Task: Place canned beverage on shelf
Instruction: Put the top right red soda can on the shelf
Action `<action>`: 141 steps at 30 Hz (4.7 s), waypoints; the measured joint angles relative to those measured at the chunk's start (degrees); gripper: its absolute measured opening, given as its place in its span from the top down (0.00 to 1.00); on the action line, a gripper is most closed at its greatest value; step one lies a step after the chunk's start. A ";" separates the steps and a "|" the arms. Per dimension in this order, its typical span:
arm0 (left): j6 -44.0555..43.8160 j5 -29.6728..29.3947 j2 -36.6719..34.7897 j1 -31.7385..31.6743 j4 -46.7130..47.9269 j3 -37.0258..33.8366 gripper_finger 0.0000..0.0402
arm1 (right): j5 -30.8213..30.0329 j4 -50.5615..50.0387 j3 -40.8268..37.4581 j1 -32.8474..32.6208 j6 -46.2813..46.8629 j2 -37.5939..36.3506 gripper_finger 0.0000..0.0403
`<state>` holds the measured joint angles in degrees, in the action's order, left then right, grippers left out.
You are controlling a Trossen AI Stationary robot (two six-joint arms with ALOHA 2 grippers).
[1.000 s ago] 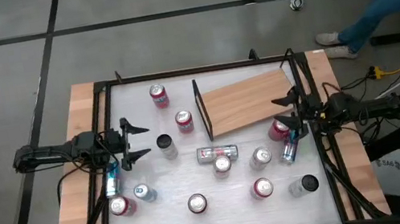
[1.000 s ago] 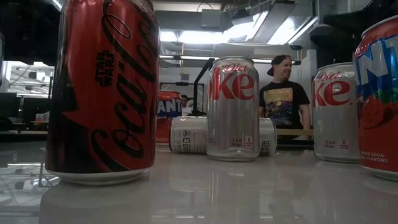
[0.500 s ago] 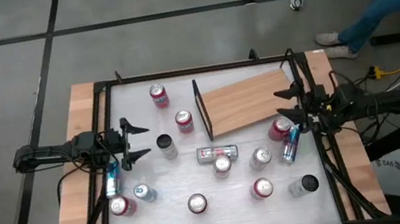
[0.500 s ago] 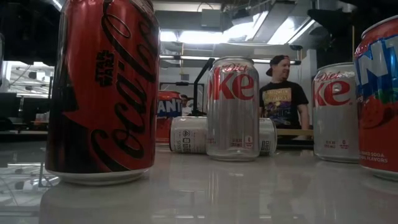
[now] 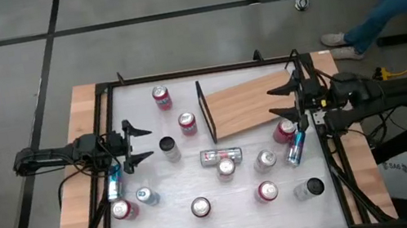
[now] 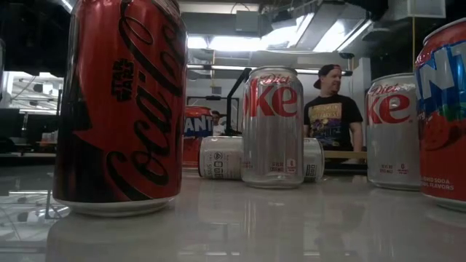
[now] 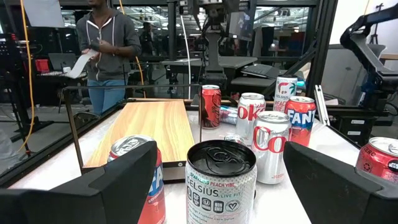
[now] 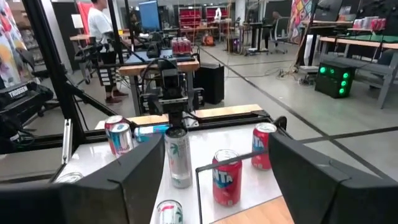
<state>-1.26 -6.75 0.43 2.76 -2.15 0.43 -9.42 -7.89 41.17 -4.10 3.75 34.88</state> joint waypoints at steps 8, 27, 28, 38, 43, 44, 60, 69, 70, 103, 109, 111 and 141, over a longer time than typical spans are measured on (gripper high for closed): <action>0.00 -0.02 -0.02 0.00 0.02 0.00 0.14 | 0.01 0.51 4.04 0.00 -0.15 1.77 0.32; 0.00 0.00 -0.01 0.00 0.01 0.00 0.14 | -2.59 -0.79 4.04 0.00 4.45 1.75 0.22; 0.00 0.01 -0.02 -0.02 0.02 0.00 0.14 | -2.57 -1.42 4.04 0.01 3.87 1.75 0.22; 0.00 -0.01 -0.01 -0.01 0.02 0.00 0.14 | -2.04 -4.10 4.04 0.00 0.86 1.77 0.18; 0.00 -0.02 -0.02 0.00 0.02 0.00 0.14 | -1.52 -5.96 4.04 -0.02 0.44 2.39 0.07; -0.02 -0.01 0.00 0.00 0.02 0.00 0.14 | -1.55 -6.09 4.04 -0.02 0.50 2.53 0.04; -0.02 -0.02 0.00 0.00 0.02 0.00 0.14 | -1.81 -15.95 4.15 -0.02 0.89 2.50 0.10; 0.00 -0.02 -0.02 0.00 0.02 0.00 0.14 | -1.91 -37.63 14.39 0.00 3.89 15.35 0.11; 0.00 -0.02 0.00 0.00 0.00 0.00 0.14 | -1.95 -41.02 15.81 -0.02 4.18 17.28 0.11; 0.00 -0.01 0.00 0.00 0.02 0.00 0.14 | -1.48 -74.47 25.22 -0.02 37.87 37.72 0.11; -0.02 -0.02 0.00 0.00 0.02 0.00 0.14 | 0.91 -71.04 19.47 -0.02 38.02 37.73 0.11; 0.00 -0.02 -0.02 -0.02 0.02 0.00 0.14 | 1.14 -70.04 18.76 -0.02 37.73 37.59 0.11; -0.02 -0.01 0.00 -0.02 0.02 0.00 0.14 | 3.98 -62.02 11.06 -0.02 31.71 37.59 0.11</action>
<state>-1.28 -6.76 0.42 2.75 -2.13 0.43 -5.43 -69.91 52.23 -4.12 35.46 72.47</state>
